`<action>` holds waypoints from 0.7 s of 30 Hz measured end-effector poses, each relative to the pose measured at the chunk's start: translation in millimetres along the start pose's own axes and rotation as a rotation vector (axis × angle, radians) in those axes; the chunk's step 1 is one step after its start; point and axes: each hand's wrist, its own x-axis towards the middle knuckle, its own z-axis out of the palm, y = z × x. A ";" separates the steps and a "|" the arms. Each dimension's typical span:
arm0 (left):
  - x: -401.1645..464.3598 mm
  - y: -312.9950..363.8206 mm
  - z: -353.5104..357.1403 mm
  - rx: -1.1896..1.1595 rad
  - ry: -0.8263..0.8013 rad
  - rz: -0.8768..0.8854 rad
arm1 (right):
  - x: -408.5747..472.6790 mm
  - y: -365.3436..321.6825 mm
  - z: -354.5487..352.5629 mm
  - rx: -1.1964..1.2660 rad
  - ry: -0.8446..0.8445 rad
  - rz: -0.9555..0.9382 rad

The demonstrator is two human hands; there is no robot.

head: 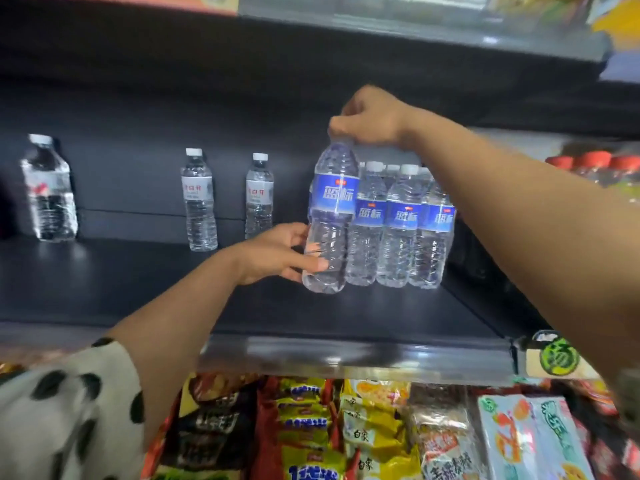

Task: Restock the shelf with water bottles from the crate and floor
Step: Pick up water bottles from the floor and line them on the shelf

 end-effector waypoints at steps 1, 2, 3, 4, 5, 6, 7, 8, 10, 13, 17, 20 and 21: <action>6.6 -5.6 -2.2 -0.002 0.026 -0.018 | 4.6 3.8 5.4 -0.008 -0.013 0.004; 12.3 -10.7 -3.7 0.002 0.045 -0.035 | 8.8 7.9 11.1 -0.021 -0.029 0.009; 17.7 -15.8 -5.3 0.012 0.055 -0.050 | 13.0 12.3 16.9 -0.036 -0.045 0.011; 23.2 -20.6 -6.4 0.020 0.059 -0.064 | 17.0 15.8 22.5 -0.052 -0.064 0.009; 28.2 -24.6 -7.3 0.026 0.062 -0.078 | 20.9 18.7 27.8 -0.066 -0.083 0.008; 32.7 -28.1 -7.6 0.032 0.065 -0.093 | 24.4 21.1 32.7 -0.076 -0.099 0.009; 37.1 -30.9 -7.6 0.036 0.067 -0.104 | 28.2 23.7 36.9 -0.083 -0.109 0.013; 41.3 -33.3 -7.2 0.038 0.070 -0.110 | 31.4 25.3 40.1 -0.090 -0.115 0.015; 49.0 -37.4 -6.6 0.038 0.071 -0.110 | 37.0 27.7 44.7 -0.093 -0.133 0.020; 57.1 -42.7 -5.9 0.040 0.071 -0.101 | 43.0 32.1 49.0 -0.110 -0.162 0.020; 65.9 -47.4 -4.0 0.062 0.093 -0.083 | 50.7 37.0 51.4 -0.143 -0.187 0.034; 70.9 -47.7 -0.5 0.066 0.102 -0.076 | 55.4 38.5 51.5 -0.186 -0.220 0.049; 72.7 -47.7 0.8 0.068 0.107 -0.074 | 56.9 39.6 51.4 -0.201 -0.228 0.054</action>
